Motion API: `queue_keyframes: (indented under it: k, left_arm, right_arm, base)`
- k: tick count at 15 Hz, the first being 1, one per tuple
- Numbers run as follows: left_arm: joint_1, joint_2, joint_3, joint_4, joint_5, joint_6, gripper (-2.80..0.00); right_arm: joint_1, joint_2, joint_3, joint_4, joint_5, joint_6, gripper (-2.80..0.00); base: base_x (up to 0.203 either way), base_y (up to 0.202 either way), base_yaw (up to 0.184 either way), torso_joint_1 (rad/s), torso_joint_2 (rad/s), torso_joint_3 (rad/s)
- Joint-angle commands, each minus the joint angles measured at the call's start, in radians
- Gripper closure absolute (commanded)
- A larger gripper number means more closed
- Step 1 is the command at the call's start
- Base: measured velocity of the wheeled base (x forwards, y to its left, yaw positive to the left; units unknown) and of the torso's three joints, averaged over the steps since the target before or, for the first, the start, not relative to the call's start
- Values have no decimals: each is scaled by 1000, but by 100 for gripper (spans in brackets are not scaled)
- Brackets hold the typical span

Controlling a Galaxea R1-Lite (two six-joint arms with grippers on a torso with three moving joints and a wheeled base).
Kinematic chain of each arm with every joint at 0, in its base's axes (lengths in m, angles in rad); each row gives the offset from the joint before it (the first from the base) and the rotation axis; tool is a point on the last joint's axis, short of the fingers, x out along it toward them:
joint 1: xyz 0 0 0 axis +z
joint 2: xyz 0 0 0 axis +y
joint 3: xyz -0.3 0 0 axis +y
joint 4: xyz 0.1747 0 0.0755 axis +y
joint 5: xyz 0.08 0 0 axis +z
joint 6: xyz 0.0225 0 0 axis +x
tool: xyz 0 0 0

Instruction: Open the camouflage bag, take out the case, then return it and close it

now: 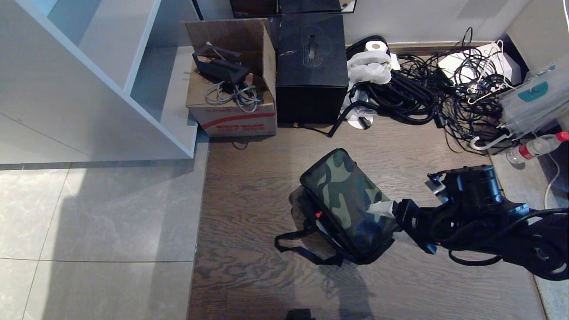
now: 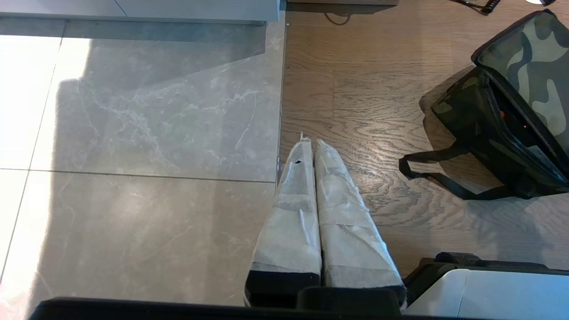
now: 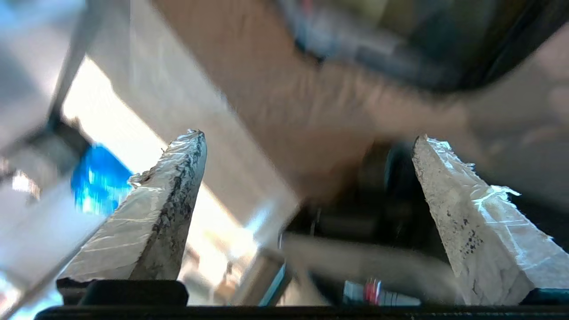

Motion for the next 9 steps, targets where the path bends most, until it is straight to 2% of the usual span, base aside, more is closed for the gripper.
queue_keyframes:
  k: [1, 3, 4, 6, 9]
  left_arm:
    - [0, 0, 0, -1, 0, 0, 0]
    - [0, 0, 0, -1, 0, 0, 0]
    - [0, 0, 0, -1, 0, 0, 0]
    - [0, 0, 0, -1, 0, 0, 0]
    - [0, 0, 0, -1, 0, 0, 0]
  right_arm:
    - [-63, 73, -73, -2, 1, -9, -280]
    - [-104, 134, -147, -1, -16, -14, -280]
    - [-126, 155, -183, -3, -35, -13, 0]
    - [-143, 195, -256, -16, -76, -9, 0]
    - [-121, 255, -393, -21, -186, -29, 0]
  base:
    - [0, 0, 0, 0, 0, 0]
    - [0, 0, 0, 0, 0, 0]
    - [0, 0, 0, 0, 0, 0]
    - [0, 0, 0, 0, 0, 0]
    - [0, 0, 0, 0, 0, 0]
